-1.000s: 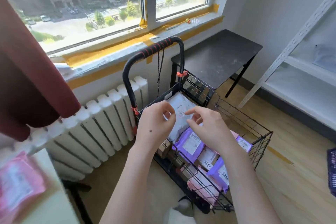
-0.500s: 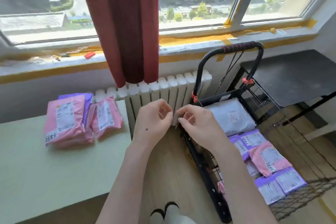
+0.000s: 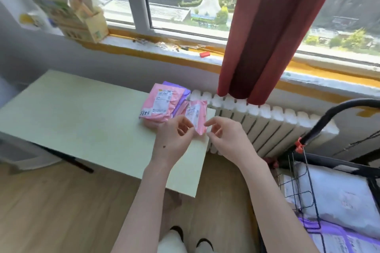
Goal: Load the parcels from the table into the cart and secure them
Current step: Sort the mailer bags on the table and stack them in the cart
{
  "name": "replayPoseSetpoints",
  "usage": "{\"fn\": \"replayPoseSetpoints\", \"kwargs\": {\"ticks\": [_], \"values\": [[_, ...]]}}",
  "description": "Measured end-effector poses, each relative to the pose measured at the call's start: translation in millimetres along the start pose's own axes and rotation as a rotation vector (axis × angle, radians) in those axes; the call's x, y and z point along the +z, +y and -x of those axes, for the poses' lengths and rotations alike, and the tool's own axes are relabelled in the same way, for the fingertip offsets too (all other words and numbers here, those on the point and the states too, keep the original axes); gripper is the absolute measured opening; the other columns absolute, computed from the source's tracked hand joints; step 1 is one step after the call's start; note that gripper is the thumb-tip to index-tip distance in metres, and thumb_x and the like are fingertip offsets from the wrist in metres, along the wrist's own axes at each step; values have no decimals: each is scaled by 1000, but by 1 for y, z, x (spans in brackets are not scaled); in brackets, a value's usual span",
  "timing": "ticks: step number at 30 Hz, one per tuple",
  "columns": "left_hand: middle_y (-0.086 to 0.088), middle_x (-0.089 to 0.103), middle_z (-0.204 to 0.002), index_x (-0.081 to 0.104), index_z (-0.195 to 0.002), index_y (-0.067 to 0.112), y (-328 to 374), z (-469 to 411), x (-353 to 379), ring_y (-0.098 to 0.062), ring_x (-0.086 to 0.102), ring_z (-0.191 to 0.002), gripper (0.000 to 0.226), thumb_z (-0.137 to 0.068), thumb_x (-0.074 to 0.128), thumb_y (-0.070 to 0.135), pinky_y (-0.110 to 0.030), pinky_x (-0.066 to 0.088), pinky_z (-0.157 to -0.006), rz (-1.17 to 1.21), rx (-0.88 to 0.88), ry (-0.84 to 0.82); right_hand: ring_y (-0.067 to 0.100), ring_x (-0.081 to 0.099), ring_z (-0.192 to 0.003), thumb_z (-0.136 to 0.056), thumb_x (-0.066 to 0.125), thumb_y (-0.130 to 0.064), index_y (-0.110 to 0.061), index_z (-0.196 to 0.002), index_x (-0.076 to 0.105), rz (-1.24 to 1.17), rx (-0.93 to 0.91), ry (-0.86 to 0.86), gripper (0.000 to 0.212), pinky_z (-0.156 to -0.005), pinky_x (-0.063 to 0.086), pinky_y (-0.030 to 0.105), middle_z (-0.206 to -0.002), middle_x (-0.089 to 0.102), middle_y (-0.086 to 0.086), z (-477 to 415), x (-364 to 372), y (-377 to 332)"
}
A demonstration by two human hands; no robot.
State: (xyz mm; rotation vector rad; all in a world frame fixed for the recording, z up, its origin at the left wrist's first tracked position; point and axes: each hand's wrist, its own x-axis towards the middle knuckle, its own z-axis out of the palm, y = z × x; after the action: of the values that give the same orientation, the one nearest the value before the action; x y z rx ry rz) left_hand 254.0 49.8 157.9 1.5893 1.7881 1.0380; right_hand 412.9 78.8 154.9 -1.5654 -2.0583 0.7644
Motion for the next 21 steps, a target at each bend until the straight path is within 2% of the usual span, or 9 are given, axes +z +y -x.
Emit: {"fn": "replayPoseSetpoints", "kwargs": {"ticks": [4, 7, 11, 14, 16, 18, 21], "values": [[12, 60, -67, 63, -76, 18, -28, -11, -16, 3, 55, -59, 9, -82, 71, 16, -3, 40, -57, 23, -101, 73, 6, 60, -74, -90, 64, -22, -23, -108, 66, -32, -3, -25, 18, -70, 56, 33, -84, 60, -8, -25, 24, -5], [11, 60, -63, 65, -73, 15, -53, -28, -25, 7, 54, -59, 9, -81, 69, 12, -5, 39, -55, 17, -143, 107, 5, 59, -74, -89, 67, -22, -23, -106, 67, -22, 4, -54, 18, -70, 52, 25, -82, 61, -7, -45, 41, -6], [11, 58, -58, 63, -68, 18, -85, -68, -38, 8, 53, -53, 15, -79, 69, 10, -6, 38, -52, 32, -160, 71, 7, 59, -76, -87, 67, -15, -25, -101, 67, -38, 27, -70, 17, -71, 48, 20, -80, 61, -7, -75, 62, -13], [10, 59, -60, 63, -66, 20, -116, -106, -40, 3, 53, -53, 16, -78, 74, 16, -9, 38, -53, 44, -190, 13, 11, 60, -73, -84, 67, -6, -20, -94, 69, -82, 28, -37, 17, -69, 45, 18, -73, 60, -7, -100, 87, -17], [8, 61, -64, 63, -67, 20, -137, -130, -40, -1, 55, -59, 16, -76, 74, 15, -15, 41, -59, 26, -198, -16, 9, 60, -72, -83, 67, -5, -16, -94, 70, -102, 61, -11, 16, -69, 45, 18, -74, 60, -6, -118, 106, -17], [8, 60, -73, 63, -69, 21, -160, -152, -41, -13, 59, -75, 15, -77, 70, 10, -23, 41, -67, -6, -202, -44, 6, 59, -72, -82, 67, -4, -14, -96, 71, -115, 111, 12, 18, -68, 44, 10, -78, 63, -3, -137, 125, -15], [1, 64, -90, 63, -75, 21, -194, -184, -42, -17, 55, -88, 13, -78, 65, 9, -23, 34, -71, -72, -221, -106, 8, 60, -77, -83, 67, -3, -10, -104, 70, -155, 223, 11, 23, -73, 46, 8, -87, 66, 1, -162, 147, -13]]}}
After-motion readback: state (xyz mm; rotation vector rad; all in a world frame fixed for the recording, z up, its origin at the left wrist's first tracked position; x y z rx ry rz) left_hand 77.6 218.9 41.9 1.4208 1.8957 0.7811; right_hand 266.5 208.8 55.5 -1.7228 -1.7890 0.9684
